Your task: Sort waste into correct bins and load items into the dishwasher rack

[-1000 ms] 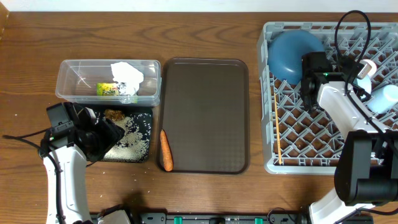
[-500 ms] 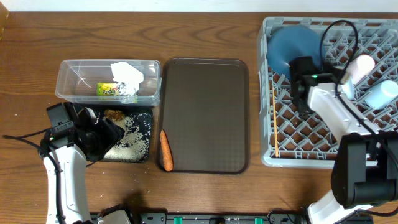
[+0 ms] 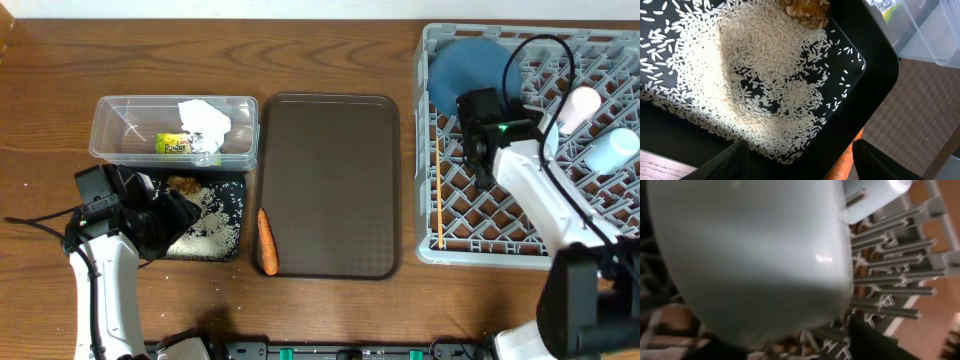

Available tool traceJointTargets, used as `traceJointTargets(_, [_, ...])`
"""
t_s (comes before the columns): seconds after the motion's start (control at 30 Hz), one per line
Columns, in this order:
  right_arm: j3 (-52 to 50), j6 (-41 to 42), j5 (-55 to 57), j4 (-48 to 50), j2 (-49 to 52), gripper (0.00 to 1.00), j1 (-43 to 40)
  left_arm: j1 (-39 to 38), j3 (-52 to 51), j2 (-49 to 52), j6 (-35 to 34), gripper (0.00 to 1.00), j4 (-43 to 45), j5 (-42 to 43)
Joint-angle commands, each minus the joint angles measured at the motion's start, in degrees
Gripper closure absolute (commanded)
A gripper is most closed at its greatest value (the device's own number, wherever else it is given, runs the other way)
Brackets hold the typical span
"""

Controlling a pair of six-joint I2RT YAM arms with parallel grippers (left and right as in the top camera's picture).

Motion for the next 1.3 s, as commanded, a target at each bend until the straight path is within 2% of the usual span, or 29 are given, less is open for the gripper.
traceJointTargets(0.0, [-0.1,-0.6,-2.6,0.5,-4.6,0.26,1.0,0.3,0.2,0.1,1.0,0.32,-0.1,-0.7])
traceJointTargets(0.13, [-0.1,-9.4,-9.6,4.4,-8.7,0.25,1.0,0.3,0.2,0.1,1.0,0.32,-0.1,-0.7])
traceJointTargets(0.23, [-0.1,-14.9,-17.1,6.7,-10.8,0.19,1.0,0.3,0.2,0.1,1.0,0.32,-0.1,-0.7])
traceJointTargets(0.47, [-0.1,-15.7,-27.2,7.1,-11.3,0.18,1.3,0.3,0.2,0.1,1.0,0.31,-0.1,-0.7])
traceJointTargets(0.63, [-0.1,-19.2,-33.9,7.3,-11.3,0.25,1.3,0.0,0.2,0.1,1.0,0.31,0.0,-0.4])
traceJointTargets(0.83, [-0.1,-23.7,-36.0,7.3,-11.3,0.27,1.3,-4.6,0.2,0.1,1.4,0.31,1.3,-0.2])
traceJointTargets(0.97, [-0.1,-23.6,-32.8,7.8,-11.3,0.27,1.0,-9.7,0.2,0.1,2.1,0.31,2.9,-0.3])
traceJointTargets(1.07, [-0.1,-23.7,-30.4,9.3,-11.1,0.32,0.2,-12.7,0.2,0.1,2.1,0.31,3.6,-0.3])
traceJointTargets(1.17, [-0.1,-23.6,-30.0,9.8,-10.3,0.46,-1.9,-14.6,0.2,0.1,2.1,0.31,4.2,-0.3])
traceJointTargets(1.27, [-0.1,-23.6,-31.1,9.6,-8.8,0.48,-4.5,-15.1,0.2,0.1,2.1,0.31,4.2,-0.3])
